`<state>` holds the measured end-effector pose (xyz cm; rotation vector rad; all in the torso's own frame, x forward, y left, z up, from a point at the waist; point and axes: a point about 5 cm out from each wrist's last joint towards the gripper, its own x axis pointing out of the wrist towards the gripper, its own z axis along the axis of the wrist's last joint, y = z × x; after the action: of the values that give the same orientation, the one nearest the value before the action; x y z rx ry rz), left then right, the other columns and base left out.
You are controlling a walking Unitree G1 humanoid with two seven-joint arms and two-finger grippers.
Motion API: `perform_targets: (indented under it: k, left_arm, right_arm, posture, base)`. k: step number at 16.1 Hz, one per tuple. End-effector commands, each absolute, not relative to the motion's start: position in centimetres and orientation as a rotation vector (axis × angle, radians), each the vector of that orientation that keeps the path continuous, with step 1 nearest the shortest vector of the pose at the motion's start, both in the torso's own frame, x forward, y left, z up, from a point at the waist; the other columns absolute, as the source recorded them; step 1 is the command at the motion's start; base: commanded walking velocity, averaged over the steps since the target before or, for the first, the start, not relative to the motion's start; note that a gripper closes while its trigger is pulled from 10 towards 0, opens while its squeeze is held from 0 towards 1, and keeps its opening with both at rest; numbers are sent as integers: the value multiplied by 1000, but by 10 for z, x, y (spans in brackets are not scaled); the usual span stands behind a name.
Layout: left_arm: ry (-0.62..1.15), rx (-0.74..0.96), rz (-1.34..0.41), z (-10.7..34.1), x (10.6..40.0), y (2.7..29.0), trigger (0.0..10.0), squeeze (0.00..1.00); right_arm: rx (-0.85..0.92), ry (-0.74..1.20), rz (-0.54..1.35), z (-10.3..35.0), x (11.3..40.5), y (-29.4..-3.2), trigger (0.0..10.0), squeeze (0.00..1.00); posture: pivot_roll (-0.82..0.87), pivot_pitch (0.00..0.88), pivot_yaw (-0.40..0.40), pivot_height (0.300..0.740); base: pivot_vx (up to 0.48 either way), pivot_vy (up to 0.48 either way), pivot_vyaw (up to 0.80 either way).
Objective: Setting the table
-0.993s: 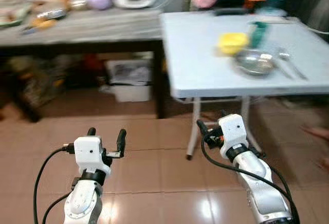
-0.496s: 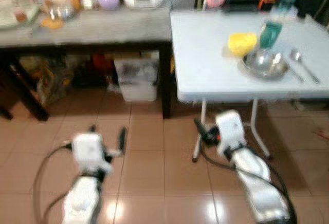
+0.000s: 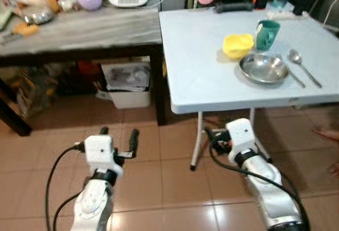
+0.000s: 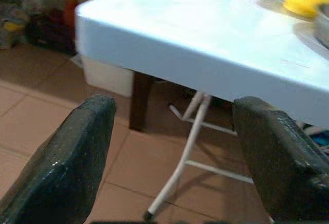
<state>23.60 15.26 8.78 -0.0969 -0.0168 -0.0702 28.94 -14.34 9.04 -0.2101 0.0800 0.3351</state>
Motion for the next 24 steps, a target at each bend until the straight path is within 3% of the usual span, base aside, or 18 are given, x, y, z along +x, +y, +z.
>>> perform_targets:
  k: [1, 3, 7, 24]
  left_arm:
    - [-7, -88, -36, 86, 233, 164, 10000, 0]
    - [-1, -80, -12, 87, 232, 166, 10000, 0]
    - [-12, -52, -24, 89, 232, 165, 10000, 0]
    - [-4, -22, -27, 87, 233, 163, 10000, 0]
  right_arm:
    - [-217, 56, 363, 96, 290, -131, 10000, 0]
    - [-146, 52, 362, 101, 294, -128, 10000, 0]
    - [-213, 41, 360, 100, 294, -127, 10000, 0]
    - [-163, 44, 361, 98, 292, -130, 10000, 0]
  posture:
    - [-43, 84, 28, 740]
    - [-44, 85, 25, 740]
    - [-43, 87, 23, 740]
    - [-45, 83, 26, 740]
  base:
    - [0, 0, 0]
    - [0, 0, 0]
    - [0, 0, 0]
    - [0, 0, 0]
